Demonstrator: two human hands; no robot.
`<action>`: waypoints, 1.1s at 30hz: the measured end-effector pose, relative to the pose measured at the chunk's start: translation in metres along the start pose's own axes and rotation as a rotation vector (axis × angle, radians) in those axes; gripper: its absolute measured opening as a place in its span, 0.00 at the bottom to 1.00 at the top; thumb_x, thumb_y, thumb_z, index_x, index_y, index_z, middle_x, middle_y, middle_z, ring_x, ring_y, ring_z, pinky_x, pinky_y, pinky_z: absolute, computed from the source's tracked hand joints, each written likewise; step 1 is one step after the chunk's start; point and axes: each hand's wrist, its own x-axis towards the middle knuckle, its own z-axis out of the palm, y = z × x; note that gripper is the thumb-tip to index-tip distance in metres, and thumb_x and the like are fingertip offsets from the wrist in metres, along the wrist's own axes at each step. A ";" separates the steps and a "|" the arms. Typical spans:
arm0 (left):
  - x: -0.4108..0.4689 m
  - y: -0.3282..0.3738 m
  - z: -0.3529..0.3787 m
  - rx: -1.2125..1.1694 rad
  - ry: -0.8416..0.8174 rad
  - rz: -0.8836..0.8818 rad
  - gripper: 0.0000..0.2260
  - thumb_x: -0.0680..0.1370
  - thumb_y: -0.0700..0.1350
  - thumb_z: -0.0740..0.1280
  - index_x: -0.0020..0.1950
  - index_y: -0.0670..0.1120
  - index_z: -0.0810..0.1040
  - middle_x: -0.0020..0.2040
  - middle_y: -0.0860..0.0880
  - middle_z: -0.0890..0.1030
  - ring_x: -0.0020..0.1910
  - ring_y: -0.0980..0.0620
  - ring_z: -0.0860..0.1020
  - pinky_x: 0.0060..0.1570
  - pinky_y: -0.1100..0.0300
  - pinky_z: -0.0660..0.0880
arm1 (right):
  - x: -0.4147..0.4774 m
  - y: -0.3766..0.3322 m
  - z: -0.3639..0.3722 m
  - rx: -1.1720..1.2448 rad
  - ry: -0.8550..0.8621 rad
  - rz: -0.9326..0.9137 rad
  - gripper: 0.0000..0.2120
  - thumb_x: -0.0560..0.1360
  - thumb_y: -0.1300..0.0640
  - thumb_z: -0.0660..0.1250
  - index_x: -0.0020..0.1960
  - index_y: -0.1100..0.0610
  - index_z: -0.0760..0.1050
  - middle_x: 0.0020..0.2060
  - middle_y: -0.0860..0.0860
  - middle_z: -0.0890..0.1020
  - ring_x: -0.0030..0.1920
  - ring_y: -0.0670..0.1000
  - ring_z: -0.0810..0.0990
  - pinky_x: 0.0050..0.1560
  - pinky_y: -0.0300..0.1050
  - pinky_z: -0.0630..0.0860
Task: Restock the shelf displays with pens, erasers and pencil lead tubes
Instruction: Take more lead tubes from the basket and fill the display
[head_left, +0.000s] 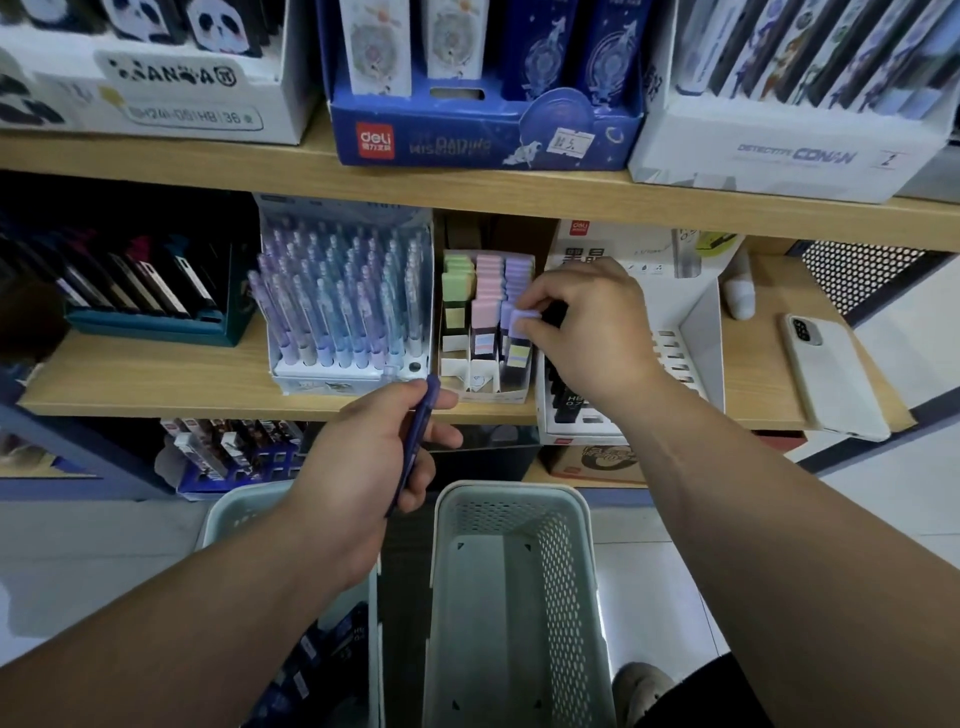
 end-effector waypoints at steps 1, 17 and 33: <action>0.000 0.000 0.000 0.001 0.000 -0.001 0.15 0.82 0.53 0.61 0.53 0.48 0.85 0.41 0.46 0.83 0.27 0.53 0.68 0.26 0.60 0.62 | 0.001 0.000 0.000 -0.010 0.001 0.001 0.06 0.67 0.57 0.77 0.41 0.48 0.84 0.40 0.44 0.84 0.49 0.55 0.78 0.51 0.55 0.76; 0.007 -0.003 0.007 -0.021 0.016 0.062 0.11 0.83 0.43 0.60 0.52 0.46 0.83 0.36 0.47 0.80 0.26 0.53 0.71 0.24 0.60 0.66 | 0.000 0.003 -0.008 -0.005 -0.054 0.019 0.03 0.70 0.50 0.74 0.42 0.43 0.85 0.40 0.39 0.84 0.51 0.53 0.79 0.56 0.57 0.74; 0.024 -0.003 0.043 0.010 0.043 0.159 0.08 0.82 0.40 0.64 0.53 0.51 0.81 0.36 0.49 0.83 0.37 0.48 0.78 0.38 0.54 0.75 | -0.008 0.002 -0.038 0.191 -0.089 0.100 0.08 0.79 0.50 0.69 0.51 0.51 0.85 0.46 0.43 0.85 0.52 0.48 0.80 0.53 0.44 0.73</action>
